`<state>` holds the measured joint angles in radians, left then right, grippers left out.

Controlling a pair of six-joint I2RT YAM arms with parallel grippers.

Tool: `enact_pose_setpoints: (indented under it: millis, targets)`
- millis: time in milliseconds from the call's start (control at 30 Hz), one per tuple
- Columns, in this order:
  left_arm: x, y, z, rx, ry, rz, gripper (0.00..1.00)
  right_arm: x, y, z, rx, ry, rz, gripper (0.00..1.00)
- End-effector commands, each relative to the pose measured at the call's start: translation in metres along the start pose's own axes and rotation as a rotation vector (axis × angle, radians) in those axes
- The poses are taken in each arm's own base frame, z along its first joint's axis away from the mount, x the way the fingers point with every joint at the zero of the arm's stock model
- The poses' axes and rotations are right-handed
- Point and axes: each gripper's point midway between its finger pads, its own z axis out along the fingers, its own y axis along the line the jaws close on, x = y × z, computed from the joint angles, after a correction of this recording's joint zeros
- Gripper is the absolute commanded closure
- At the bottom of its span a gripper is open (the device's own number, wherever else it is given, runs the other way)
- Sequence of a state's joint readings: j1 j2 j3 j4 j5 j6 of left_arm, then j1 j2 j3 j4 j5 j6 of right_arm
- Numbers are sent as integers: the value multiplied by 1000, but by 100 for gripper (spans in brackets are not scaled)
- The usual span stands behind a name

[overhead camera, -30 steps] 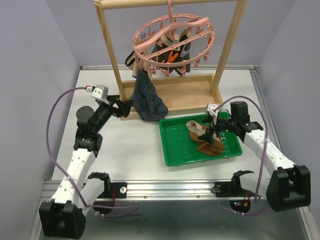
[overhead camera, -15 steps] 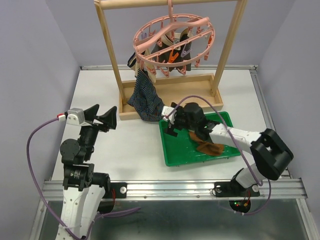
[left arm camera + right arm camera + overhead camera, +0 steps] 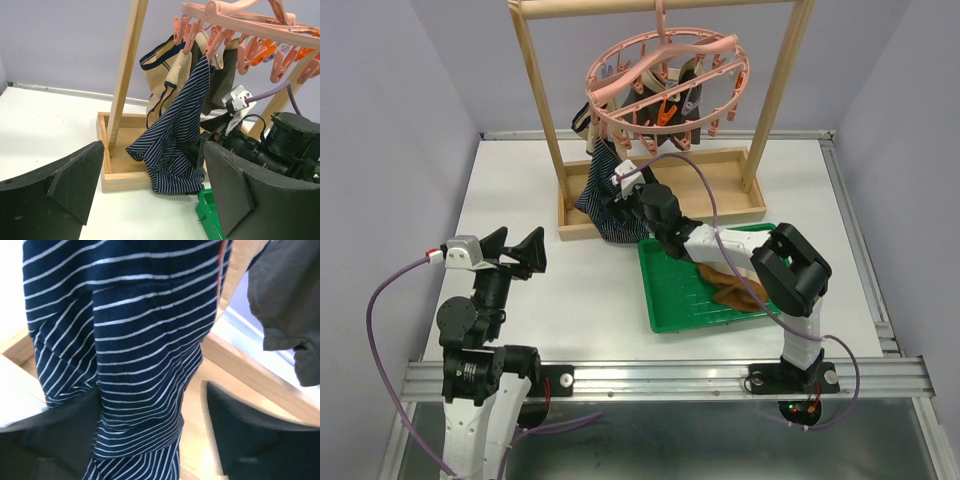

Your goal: Remove the underwear clipped to the hanger

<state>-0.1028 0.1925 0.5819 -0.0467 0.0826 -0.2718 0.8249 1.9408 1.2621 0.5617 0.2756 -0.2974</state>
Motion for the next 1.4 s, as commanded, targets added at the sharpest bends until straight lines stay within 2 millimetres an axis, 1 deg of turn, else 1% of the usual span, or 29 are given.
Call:
enact_pose_setpoints:
  millis: [0, 33, 67, 100, 133, 167, 200, 300, 367, 400, 433, 533, 567, 600, 633, 667, 700, 767, 833, 867, 933, 967, 1000, 1033, 1167, 1200, 1233, 1267, 1367]
  targets:
    - [-16, -2, -7, -4, -48, 6, 7, -35, 1, 5, 0, -90, 99, 26]
    - [-15, -2, -8, -5, -45, 5, 7, -33, 6, 4, -25, -86, 105, 35]
    - [-16, -2, -9, -4, -49, 5, 7, -29, 15, 2, -80, -73, 96, 52]
    - [-16, -3, -10, 1, -52, 3, 7, -28, 16, 0, -85, -60, 93, 60]
    - [-17, -5, -11, 11, -54, 2, 7, -33, 26, -4, -150, -64, 91, 65]
    - [-18, -6, -12, 18, -59, 3, 7, -22, 33, -9, -203, -19, 55, 71]
    - [-19, -7, -13, 24, -62, 3, 7, -21, 39, -13, -249, -14, 35, 83]
    - [-21, -13, -13, 49, -65, 0, 7, -18, 57, -36, -435, 14, -20, 99]
    - [-23, -17, -13, 73, -66, -6, 7, -16, 52, -55, -519, 26, -54, 99]
    - [-23, -21, -12, 92, -64, -10, 7, -18, 62, -68, -613, 11, -58, 100]
    - [-23, -24, -10, 104, -62, -15, 7, -14, 57, -82, -652, 32, -85, 99]
    - [-19, -33, -6, 155, -29, -35, 7, -15, 53, -107, -722, 39, -93, 100]
    - [-24, -37, -1, 173, -41, -38, 7, -10, 53, -115, -736, 49, -87, 99]
    - [-26, -41, 1, 193, -39, -44, 7, -25, 44, -125, -732, 16, -84, 100]
    - [-28, -48, 5, 227, -37, -57, 7, -19, 39, -133, -742, 32, -58, 99]
    - [-29, -52, 7, 247, -36, -64, 7, -21, 35, -138, -740, 28, -45, 100]
    - [-30, -56, 10, 265, -34, -73, 8, -33, 28, -147, -743, 0, -37, 99]
    - [-34, -67, 19, 322, -27, -108, 8, -35, 15, -157, -731, -5, -17, 99]
    - [-35, -79, 24, 383, -12, -144, 9, -34, 5, -160, -709, 2, 7, 99]
    - [-38, -83, 34, 407, -21, -151, 10, -33, -4, -159, -686, 7, 22, 99]
    - [-41, -91, 41, 455, -18, -170, 10, -31, -13, -160, -665, 13, 44, 99]
    - [-41, -93, 51, 468, -17, -193, 10, -32, -22, -160, -645, 13, 57, 100]
    - [-48, -97, 55, 482, -25, -200, 11, -31, -25, -160, -636, 15, 61, 99]
    - [-48, -100, 60, 501, -17, -208, 11, -28, -27, -160, -629, 21, 61, 99]
    - [-51, -113, 92, 549, 15, -280, 13, -24, -33, -159, -607, 25, 63, 99]
    - [-51, -112, 99, 542, 20, -285, 13, -23, -34, -159, -602, 22, 63, 99]
    - [-48, -119, 104, 553, 32, -297, 13, -24, -35, -158, -595, 17, 68, 99]
    - [-46, -122, 115, 551, 47, -304, 13, -24, -35, -157, -594, 17, 70, 100]
    - [-36, -140, 127, 573, 84, -331, 14, -28, -37, -155, -588, 2, 71, 100]
